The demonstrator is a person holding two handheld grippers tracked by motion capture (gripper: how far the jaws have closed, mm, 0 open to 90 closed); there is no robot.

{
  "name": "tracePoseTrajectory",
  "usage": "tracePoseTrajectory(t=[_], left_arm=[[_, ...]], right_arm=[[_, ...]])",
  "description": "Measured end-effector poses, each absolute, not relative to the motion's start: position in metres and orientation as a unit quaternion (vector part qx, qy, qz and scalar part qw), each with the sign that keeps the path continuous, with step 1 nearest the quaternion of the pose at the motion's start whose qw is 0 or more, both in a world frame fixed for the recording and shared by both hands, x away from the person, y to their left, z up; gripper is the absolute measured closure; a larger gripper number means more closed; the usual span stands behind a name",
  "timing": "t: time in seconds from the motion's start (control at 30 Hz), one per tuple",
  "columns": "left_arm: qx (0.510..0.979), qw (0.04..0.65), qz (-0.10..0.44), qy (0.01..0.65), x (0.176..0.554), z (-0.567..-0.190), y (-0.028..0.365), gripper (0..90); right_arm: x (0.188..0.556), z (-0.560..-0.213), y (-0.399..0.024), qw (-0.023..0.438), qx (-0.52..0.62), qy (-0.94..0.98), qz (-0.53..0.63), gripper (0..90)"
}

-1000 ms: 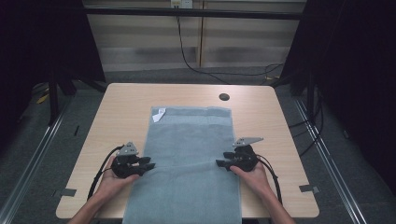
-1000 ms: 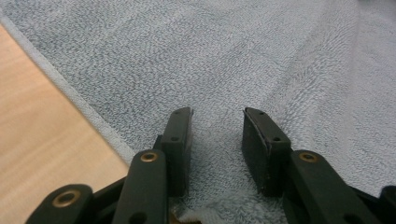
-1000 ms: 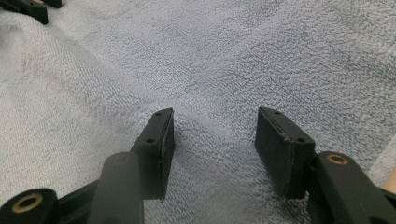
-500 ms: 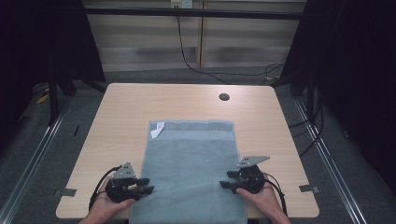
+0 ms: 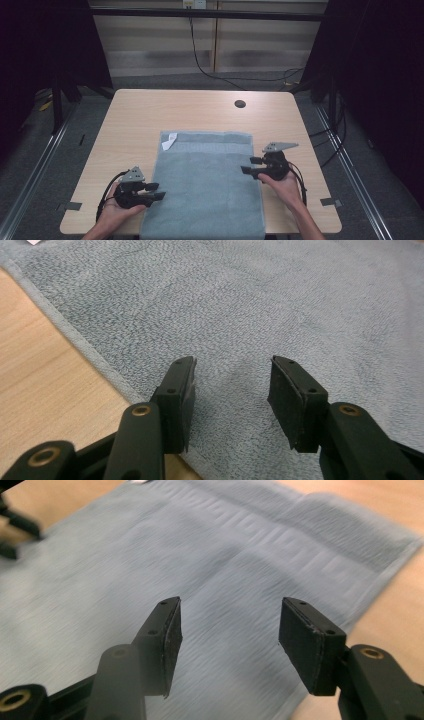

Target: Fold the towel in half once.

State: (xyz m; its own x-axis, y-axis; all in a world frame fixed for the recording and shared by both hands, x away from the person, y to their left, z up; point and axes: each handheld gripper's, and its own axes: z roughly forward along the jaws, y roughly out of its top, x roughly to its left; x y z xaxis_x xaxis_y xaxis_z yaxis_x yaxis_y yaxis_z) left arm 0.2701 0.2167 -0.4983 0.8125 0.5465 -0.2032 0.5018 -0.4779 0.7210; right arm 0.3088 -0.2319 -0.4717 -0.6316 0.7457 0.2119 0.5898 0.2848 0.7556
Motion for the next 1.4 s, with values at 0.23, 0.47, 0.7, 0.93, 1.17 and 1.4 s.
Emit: tracePoseTrajectory(t=[0.23, 0.47, 0.7, 0.93, 1.17, 1.4], left_arm=[[0.863, 0.408, 0.032, 0.297, 0.269, -0.500, 0.216, 51.7], [0.861, 0.411, 0.025, 0.298, 0.271, -0.500, 0.216, 50.7], [0.845, 0.433, 0.039, 0.312, 0.296, -0.484, 0.221, 47.9], [0.831, 0.436, 0.061, 0.340, 0.342, -0.474, 0.218, 46.2], [0.807, 0.453, 0.065, 0.373, 0.397, -0.471, 0.206, 39.9], [0.821, 0.416, 0.085, 0.382, 0.425, -0.481, 0.191, 38.4]], right_arm=[[0.369, -0.487, -0.231, 0.097, 0.443, 0.787, 0.418, 39.0], [0.402, -0.508, -0.233, 0.118, 0.475, 0.776, 0.398, 34.6], [0.401, -0.512, -0.224, 0.159, 0.465, 0.784, 0.379, 34.0], [0.395, -0.510, -0.222, 0.173, 0.461, 0.791, 0.364, 62.0], [0.393, -0.510, -0.223, 0.150, 0.451, 0.793, 0.381, 82.4], [0.387, -0.512, -0.223, 0.142, 0.447, 0.791, 0.393, 82.7]])
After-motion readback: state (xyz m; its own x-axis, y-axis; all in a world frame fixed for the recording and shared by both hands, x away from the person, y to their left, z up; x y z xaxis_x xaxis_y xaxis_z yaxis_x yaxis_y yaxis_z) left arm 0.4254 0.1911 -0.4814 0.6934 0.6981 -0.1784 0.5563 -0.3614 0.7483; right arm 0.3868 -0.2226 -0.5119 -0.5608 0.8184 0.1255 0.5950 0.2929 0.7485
